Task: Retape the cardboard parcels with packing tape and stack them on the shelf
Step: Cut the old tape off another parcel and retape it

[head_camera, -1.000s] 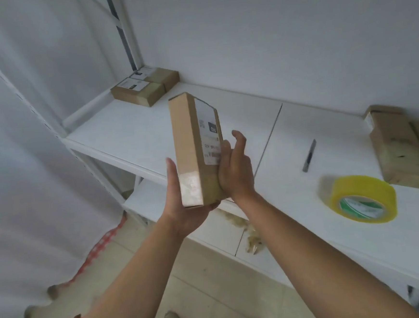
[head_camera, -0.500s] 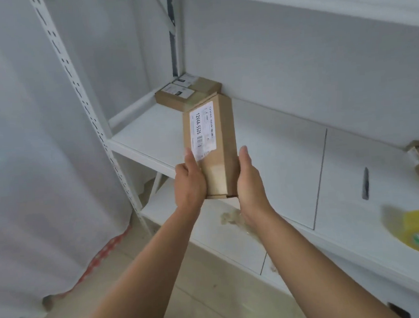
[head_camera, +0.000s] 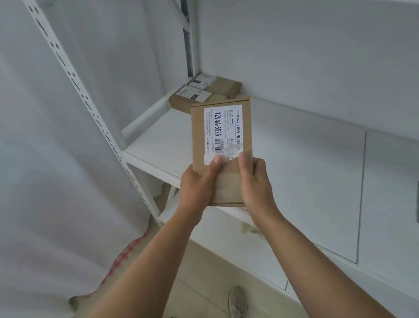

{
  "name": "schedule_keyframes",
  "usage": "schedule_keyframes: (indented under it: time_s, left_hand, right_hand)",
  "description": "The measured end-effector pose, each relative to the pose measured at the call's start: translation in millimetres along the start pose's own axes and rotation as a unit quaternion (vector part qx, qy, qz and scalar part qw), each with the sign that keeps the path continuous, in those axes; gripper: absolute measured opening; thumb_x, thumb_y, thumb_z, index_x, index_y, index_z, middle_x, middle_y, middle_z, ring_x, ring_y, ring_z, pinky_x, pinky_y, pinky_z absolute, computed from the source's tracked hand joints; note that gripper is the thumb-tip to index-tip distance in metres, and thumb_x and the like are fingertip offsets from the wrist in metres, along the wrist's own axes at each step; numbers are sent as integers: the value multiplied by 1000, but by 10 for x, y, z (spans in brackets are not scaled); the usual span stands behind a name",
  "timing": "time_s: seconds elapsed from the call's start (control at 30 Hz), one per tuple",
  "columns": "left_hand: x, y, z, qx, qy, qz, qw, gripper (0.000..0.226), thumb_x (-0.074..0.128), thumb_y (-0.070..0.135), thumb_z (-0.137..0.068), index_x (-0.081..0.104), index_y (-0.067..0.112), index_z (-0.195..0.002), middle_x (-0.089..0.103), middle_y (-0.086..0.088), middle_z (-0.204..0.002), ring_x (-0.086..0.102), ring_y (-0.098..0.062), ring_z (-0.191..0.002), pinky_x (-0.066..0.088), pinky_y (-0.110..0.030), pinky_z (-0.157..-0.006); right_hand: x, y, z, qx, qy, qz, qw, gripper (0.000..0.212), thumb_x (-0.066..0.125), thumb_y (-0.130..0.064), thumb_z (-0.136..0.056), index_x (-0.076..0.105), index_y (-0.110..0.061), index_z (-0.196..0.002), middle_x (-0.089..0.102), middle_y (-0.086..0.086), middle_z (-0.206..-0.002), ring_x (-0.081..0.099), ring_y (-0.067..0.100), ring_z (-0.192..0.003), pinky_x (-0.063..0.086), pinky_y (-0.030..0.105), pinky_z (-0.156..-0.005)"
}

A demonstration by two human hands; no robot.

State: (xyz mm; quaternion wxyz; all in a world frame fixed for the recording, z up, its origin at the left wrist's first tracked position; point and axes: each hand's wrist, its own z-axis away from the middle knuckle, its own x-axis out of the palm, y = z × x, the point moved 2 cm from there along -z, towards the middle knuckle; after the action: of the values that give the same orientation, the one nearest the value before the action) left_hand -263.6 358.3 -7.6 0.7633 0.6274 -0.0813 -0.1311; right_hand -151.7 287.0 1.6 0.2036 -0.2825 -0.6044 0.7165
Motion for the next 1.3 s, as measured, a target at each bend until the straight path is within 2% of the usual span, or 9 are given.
schedule_keyframes:
  time_s: [0.2, 0.53, 0.67, 0.77, 0.83, 0.93, 1.0, 1.1, 1.3]
  left_hand:
    - [106, 137, -341, 8, 110, -96, 989, 61, 50, 75, -85, 55, 24, -118, 66, 11, -102, 65, -8, -92, 59, -36, -80]
    - [96, 269, -878, -64, -47, 122, 989, 61, 77, 44, -77, 53, 20, -127, 69, -4, -121, 69, -23, -107, 60, -44, -86]
    - [165, 309, -1139, -79, 32, 103, 991, 50, 67, 47, -89, 54, 15, -125, 70, -7, -116, 71, -26, -100, 59, -50, -88]
    - [60, 355, -1405, -114, 34, 195, 974, 49, 59, 50, -94, 59, 12, -125, 74, -11, -110, 73, -29, -95, 57, -49, -91]
    - [-44, 363, -1534, -127, 2, 178, 976, 45, 54, 51, -97, 60, 15, -123, 74, -10, -109, 74, -27, -94, 58, -46, -91]
    - [-173, 362, -1662, -144, -61, 152, 976, 42, 47, 47, -101, 63, 12, -118, 74, -13, -106, 74, -27, -94, 61, -38, -76]
    - [-303, 378, -1752, -148, -90, 150, 973, 42, 44, 45, -103, 65, 10, -115, 75, -13, -104, 73, -27, -95, 61, -38, -78]
    - [-608, 390, -1973, -98, -80, 126, 984, 36, 42, 44, -104, 63, 16, -110, 74, -7, -105, 72, -23, -96, 57, -37, -85]
    - [-1170, 89, -2527, 85, -38, -107, 990, 17, 52, 18, -98, 62, 19, -112, 63, 3, -110, 60, -18, -106, 46, -30, -89]
  right_hand:
    - [135, 33, -546, -21, 9, 29, 999, 40, 44, -61, -96, 43, -25, -115, 59, -15, -90, 65, 17, -92, 54, 36, -80]
    - [283, 43, -1412, -11, -26, 74, 997, 46, 32, -53, -104, 66, -22, -106, 69, 3, -107, 63, 25, -103, 51, 41, -89]
    - [386, -13, -1451, -234, 49, 197, 951, 39, 41, -38, -103, 58, -9, -123, 63, 9, -123, 57, 29, -114, 43, 35, -91]
    - [554, 189, -1374, -420, -22, 283, 862, 58, 43, -52, -97, 50, -6, -132, 52, 11, -138, 47, 29, -130, 34, 43, -110]
    - [621, 348, -1411, -438, -63, 346, 827, 71, 52, -55, -90, 34, -10, -142, 40, 11, -147, 38, 30, -138, 22, 48, -117]
    - [792, 365, -1524, -411, -1, 369, 834, 65, 62, -34, -85, 32, -11, -138, 45, 12, -138, 45, 30, -127, 32, 58, -112]
    - [975, 275, -1581, -351, 36, 281, 893, 54, 63, -18, -89, 36, -13, -136, 53, 11, -132, 48, 24, -121, 44, 45, -104]
    - [1211, 135, -1661, -174, 66, 80, 979, 49, 64, -26, -97, 39, -22, -139, 58, -9, -125, 57, 7, -115, 48, 22, -92]
    - [1489, 146, -1877, 87, 93, 0, 992, 51, 58, -44, -97, 30, -25, -134, 63, -3, -108, 60, 5, -92, 44, 22, -74]
